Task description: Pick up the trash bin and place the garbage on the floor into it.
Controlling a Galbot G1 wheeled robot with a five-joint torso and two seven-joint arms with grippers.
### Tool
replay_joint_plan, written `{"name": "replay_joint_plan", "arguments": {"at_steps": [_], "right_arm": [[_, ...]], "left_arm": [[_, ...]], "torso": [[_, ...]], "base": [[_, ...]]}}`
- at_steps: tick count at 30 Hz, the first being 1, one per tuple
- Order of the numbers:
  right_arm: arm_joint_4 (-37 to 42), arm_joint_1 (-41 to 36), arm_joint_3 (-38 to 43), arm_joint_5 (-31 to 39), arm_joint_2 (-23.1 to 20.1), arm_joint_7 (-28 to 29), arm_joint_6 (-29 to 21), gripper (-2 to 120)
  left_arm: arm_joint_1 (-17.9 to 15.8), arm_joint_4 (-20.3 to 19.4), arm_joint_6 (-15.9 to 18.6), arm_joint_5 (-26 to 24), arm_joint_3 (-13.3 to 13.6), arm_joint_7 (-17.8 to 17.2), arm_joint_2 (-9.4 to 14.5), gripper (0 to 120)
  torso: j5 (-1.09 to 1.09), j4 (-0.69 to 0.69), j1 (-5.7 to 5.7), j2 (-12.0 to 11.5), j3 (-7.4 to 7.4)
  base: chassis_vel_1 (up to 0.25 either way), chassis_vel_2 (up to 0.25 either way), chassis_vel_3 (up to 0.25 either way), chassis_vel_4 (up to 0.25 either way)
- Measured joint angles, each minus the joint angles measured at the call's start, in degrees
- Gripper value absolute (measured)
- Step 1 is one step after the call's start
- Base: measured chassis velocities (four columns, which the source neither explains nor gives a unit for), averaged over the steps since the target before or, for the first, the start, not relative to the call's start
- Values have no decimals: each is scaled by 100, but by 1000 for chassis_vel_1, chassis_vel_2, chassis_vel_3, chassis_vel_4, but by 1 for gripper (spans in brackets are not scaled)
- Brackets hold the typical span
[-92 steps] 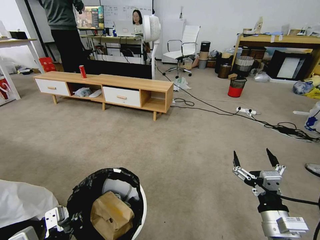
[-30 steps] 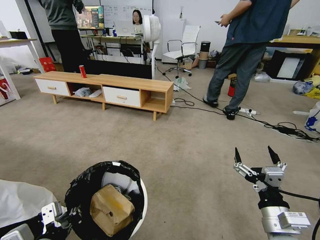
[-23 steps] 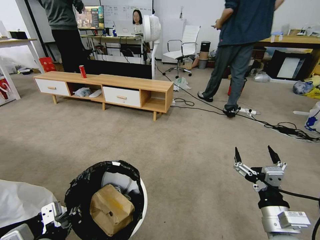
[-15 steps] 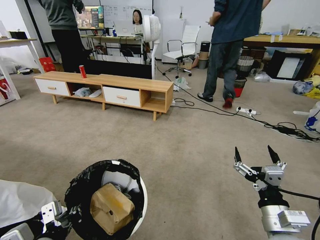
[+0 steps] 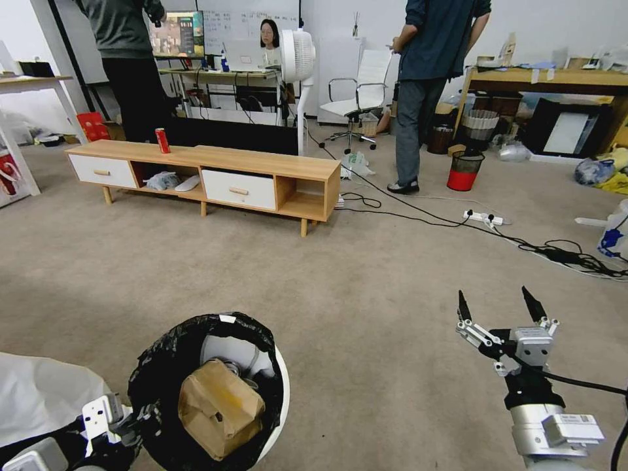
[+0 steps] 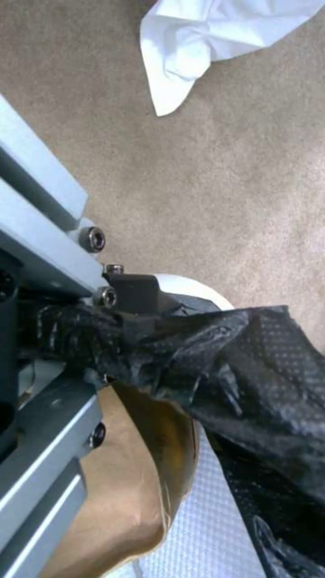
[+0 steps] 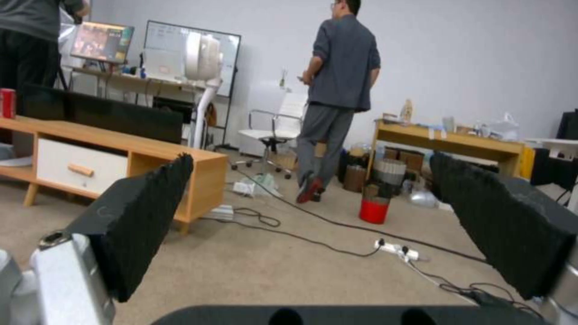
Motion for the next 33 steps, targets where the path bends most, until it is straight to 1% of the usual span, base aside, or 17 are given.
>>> {"name": "replay_joint_plan", "arguments": {"at_steps": [6, 17, 33], "right_arm": [[-24, -28, -22, -5, 28, 4, 92, 100], [-32, -29, -23, 9, 41, 5, 97, 100], [-82, -47, -24, 0, 69, 12, 131, 100]], "left_arm": [[5, 21, 0, 33, 7, -6, -9, 0], [32, 30, 0, 40, -18, 122, -3, 0], [-5, 106, 0, 19, -34, 162, 6, 0]], "torso": [[0, 0, 0, 0, 0], [0, 0, 0, 0, 0], [0, 0, 0, 0, 0]], "base": [[0, 0, 0, 0], [0, 0, 0, 0], [0, 0, 0, 0]]}}
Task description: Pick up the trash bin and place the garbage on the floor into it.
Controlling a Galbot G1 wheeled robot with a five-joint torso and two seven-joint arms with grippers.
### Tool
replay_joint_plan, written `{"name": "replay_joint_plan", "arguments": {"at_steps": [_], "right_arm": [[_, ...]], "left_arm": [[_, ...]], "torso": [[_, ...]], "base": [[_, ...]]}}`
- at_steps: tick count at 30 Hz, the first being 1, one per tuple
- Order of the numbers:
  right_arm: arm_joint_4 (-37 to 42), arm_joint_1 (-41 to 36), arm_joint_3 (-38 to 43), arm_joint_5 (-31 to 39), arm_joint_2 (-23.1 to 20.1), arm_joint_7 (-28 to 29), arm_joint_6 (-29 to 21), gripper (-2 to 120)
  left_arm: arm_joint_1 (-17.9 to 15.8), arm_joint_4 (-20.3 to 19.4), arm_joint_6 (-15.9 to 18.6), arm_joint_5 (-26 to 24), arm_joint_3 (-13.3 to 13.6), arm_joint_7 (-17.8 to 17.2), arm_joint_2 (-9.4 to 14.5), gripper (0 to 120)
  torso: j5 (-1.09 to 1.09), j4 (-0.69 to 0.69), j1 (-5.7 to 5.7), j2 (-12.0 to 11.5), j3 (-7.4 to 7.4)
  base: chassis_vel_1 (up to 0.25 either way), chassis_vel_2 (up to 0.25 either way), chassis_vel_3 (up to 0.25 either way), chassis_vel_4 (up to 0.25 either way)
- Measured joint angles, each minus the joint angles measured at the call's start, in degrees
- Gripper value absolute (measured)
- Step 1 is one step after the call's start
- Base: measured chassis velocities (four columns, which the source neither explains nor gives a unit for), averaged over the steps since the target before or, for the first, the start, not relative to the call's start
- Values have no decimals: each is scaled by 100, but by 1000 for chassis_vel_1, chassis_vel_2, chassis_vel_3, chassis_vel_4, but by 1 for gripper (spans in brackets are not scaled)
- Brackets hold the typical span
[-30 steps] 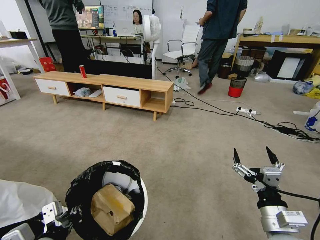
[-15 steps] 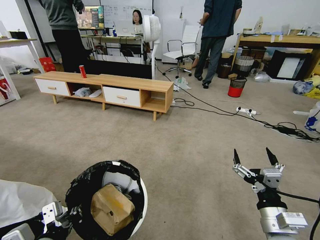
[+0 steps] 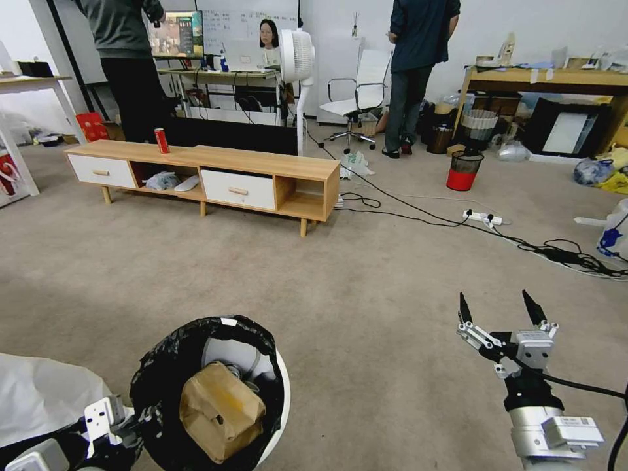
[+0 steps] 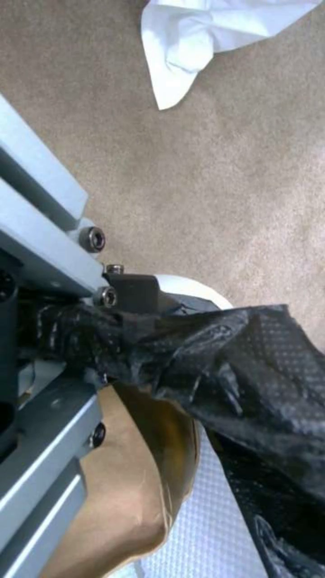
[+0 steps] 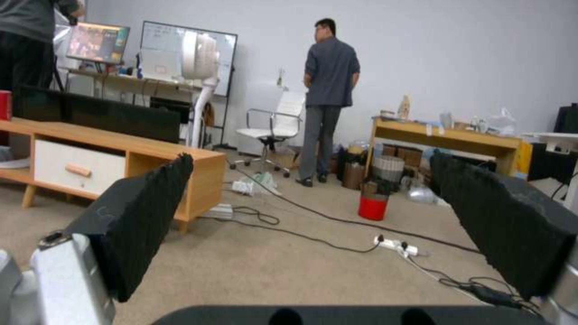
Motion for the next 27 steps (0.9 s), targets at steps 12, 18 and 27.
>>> {"name": "replay_joint_plan", "arguments": {"at_steps": [12, 18, 27], "right_arm": [[-6, -23, 13, -21, 11, -6, 26, 100], [-25, -5, 28, -13, -4, -6, 43, 100], [-69, 53, 21, 3, -34, -6, 67, 100]], "left_arm": [[-21, 41, 1, 13, 12, 19, -14, 0], [-36, 54, 0, 18, 14, 19, -22, 0], [-52, 67, 0, 40, 18, 22, -47, 0]], "torso": [[0, 0, 0, 0, 0], [0, 0, 0, 0, 0], [0, -1, 0, 0, 0]], "base": [[-17, -14, -21, -17], [-69, -69, -68, -64], [-111, -109, -96, -110]]}}
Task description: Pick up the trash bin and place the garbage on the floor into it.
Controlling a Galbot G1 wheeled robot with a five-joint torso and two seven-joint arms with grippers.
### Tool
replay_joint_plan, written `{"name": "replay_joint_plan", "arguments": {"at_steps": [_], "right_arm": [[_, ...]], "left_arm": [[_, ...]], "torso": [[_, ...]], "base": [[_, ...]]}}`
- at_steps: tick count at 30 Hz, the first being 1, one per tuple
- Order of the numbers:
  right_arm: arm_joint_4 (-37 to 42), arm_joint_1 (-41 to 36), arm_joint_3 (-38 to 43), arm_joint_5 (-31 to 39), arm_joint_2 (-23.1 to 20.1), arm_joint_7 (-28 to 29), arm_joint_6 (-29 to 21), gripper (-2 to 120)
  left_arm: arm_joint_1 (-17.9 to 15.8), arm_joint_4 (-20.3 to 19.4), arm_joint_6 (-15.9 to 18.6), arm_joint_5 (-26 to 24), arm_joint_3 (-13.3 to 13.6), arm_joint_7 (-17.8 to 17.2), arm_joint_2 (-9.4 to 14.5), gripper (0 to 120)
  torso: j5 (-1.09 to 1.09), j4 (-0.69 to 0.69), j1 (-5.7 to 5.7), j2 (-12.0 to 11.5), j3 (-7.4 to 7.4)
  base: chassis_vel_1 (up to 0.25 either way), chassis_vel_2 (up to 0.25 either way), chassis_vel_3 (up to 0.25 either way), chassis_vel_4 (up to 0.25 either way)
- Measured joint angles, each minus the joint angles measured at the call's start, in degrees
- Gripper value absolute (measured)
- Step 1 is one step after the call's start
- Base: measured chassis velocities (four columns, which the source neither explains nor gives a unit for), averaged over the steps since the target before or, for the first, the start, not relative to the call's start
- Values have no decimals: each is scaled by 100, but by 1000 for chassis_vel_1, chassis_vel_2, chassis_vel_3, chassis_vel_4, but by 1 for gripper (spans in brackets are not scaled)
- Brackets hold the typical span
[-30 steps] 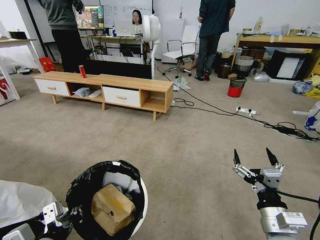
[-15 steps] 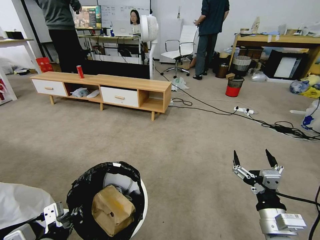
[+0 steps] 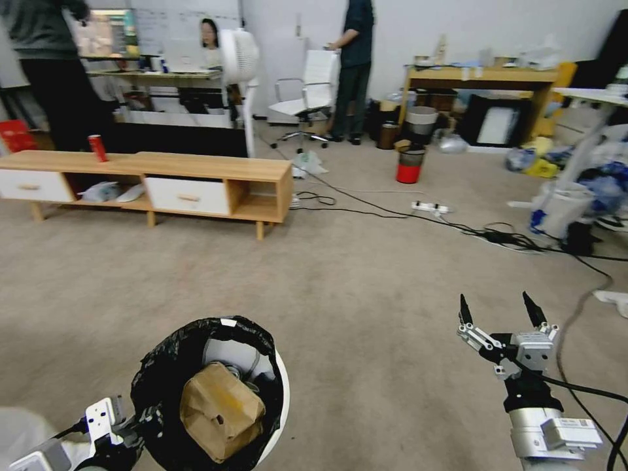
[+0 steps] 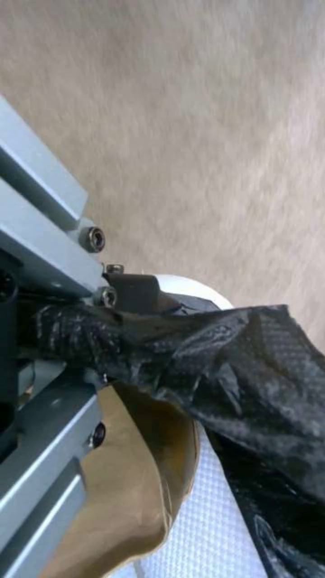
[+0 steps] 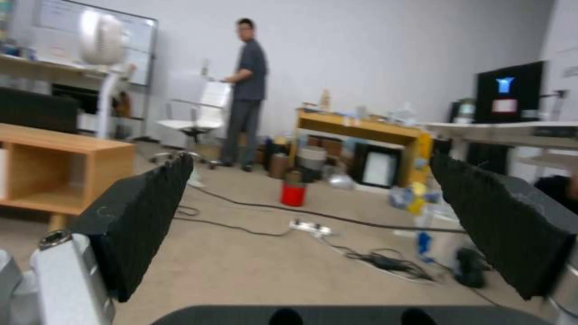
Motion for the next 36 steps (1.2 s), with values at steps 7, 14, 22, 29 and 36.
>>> {"name": "replay_joint_plan", "arguments": {"at_steps": [7, 14, 22, 29, 36], "right_arm": [[-37, 26, -22, 9, -7, 0, 23, 100], [-80, 61, -28, 50, -6, -103, 66, 100], [-161, 80, -25, 32, 8, -167, 168, 100], [-189, 90, -47, 22, 10, -194, 192, 100], [-210, 115, -69, 17, -11, -210, 216, 100]], "left_arm": [[-19, 32, 0, -18, -27, -26, 1, 0], [-21, 38, 0, -36, -53, -44, 12, 0], [-20, 39, 0, -53, -59, -42, 24, 0], [-21, 39, 0, -59, -61, -39, 21, 0], [-29, 45, 0, -64, -62, -35, 7, 0]], "torso": [[0, -3, 0, 0, 0], [0, 3, 0, 0, 0], [0, 0, 0, 0, 0], [0, 0, -2, 0, -1], [-1, -1, -1, 0, 0]], "base": [[-125, -111, -121, -107], [-39, -23, -25, -28], [0, 0, 0, 0], [-69, 54, 53, -78], [-217, 207, 197, -209]]}}
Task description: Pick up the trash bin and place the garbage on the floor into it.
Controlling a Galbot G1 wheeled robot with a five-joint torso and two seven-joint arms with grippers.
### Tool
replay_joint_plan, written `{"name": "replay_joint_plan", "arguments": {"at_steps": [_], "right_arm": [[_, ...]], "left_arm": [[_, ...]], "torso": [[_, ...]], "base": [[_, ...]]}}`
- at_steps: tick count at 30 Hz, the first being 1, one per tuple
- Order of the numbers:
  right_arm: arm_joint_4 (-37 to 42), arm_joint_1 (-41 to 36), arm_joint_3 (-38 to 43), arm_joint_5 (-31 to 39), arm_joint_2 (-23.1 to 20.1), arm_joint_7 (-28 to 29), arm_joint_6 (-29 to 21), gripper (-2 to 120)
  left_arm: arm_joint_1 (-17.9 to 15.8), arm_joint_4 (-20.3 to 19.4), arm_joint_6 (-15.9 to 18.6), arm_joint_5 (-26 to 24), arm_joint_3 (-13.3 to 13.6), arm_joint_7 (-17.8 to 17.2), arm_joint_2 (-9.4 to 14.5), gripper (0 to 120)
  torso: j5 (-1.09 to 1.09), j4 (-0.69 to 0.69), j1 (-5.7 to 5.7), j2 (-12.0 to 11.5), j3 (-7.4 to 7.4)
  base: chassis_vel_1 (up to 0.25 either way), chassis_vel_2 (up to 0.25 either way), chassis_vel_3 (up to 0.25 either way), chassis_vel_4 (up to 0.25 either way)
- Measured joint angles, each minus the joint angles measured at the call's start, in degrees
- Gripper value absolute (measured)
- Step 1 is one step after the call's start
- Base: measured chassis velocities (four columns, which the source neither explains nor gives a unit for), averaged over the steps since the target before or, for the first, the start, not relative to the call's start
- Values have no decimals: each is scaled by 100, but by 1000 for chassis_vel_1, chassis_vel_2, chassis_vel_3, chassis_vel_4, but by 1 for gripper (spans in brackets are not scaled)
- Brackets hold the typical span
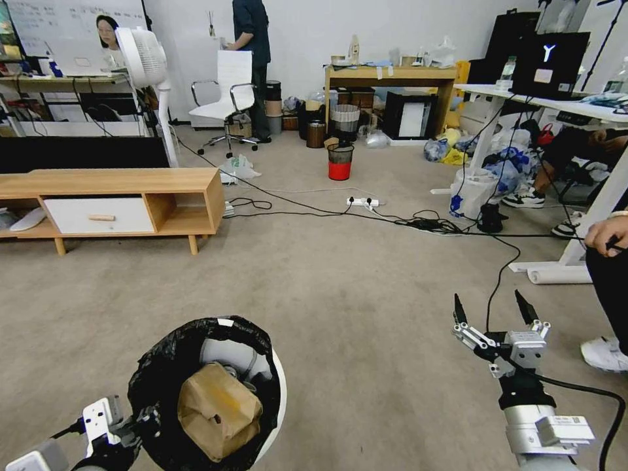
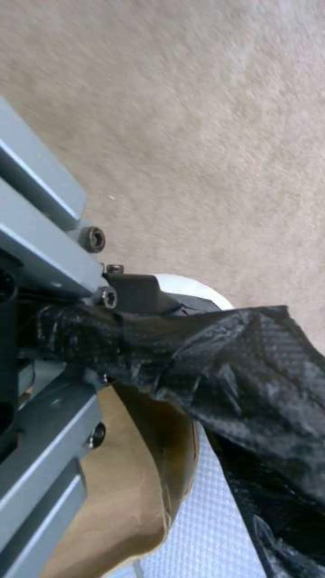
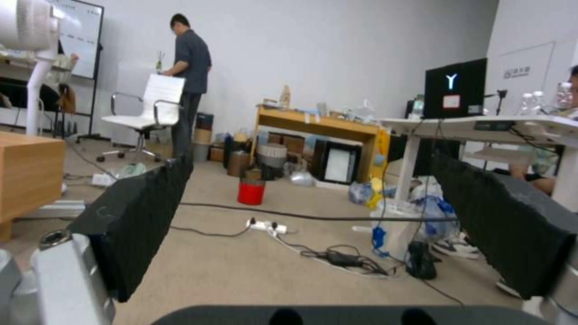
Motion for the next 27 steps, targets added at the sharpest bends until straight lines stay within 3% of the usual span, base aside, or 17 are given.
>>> {"name": "replay_joint_plan", "arguments": {"at_steps": [16, 27], "right_arm": [[-54, 55, -38, -17, -12, -6, 29, 100], [-97, 77, -72, -21, 0, 5, 59, 100]], "left_arm": [[-4, 7, 0, 3, 0, 4, -37, 0], [-33, 33, 0, 8, 6, 5, -47, 0]], "torso": [[0, 1, 1, 0, 1], [0, 0, 2, -1, 1]], "base": [[-254, 263, 267, -261], [-212, 202, 194, -206]]}}
